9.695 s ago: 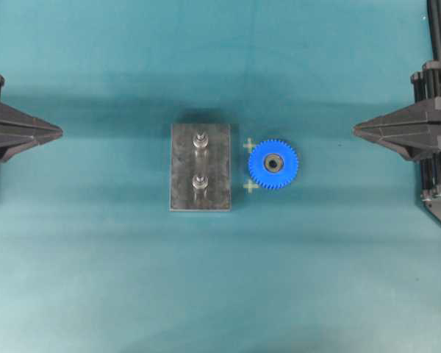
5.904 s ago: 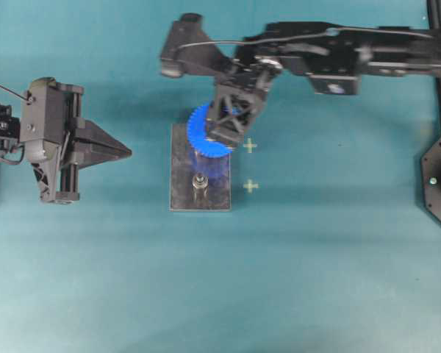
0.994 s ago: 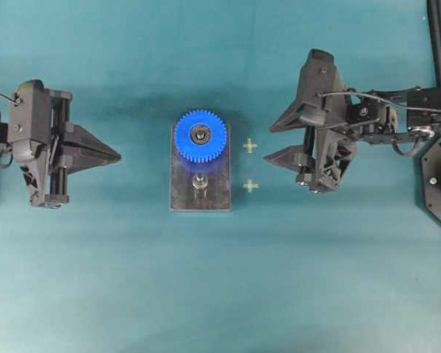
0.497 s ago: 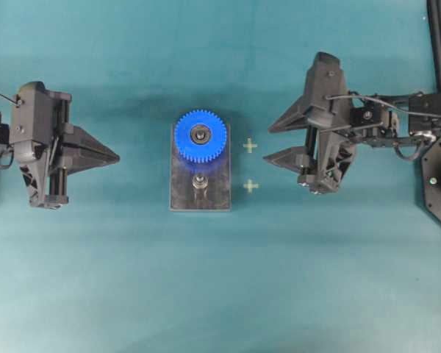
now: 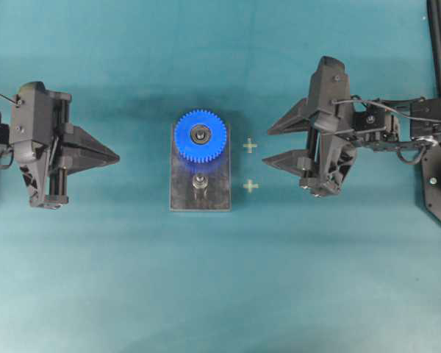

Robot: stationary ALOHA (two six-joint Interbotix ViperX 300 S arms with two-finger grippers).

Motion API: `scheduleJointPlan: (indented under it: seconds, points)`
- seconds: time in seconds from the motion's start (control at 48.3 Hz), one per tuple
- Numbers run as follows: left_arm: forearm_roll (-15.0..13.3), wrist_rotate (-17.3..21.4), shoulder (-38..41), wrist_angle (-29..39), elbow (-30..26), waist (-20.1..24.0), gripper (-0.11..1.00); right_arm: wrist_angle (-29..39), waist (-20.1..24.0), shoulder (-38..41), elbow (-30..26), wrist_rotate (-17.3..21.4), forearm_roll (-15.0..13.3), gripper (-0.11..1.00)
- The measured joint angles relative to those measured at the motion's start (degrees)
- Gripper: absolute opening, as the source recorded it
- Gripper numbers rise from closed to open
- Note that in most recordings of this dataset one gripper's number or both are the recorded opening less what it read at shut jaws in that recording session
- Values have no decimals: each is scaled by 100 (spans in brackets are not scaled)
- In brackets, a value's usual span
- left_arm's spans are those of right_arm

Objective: Fit the large gear onto the shaft.

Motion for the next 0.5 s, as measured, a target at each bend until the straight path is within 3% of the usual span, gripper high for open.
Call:
scheduleJointPlan:
  seconds: [0.497]
  points:
    - [0,-26,79,-9,70,0,0,-53,26,0,97,0,-9,69]
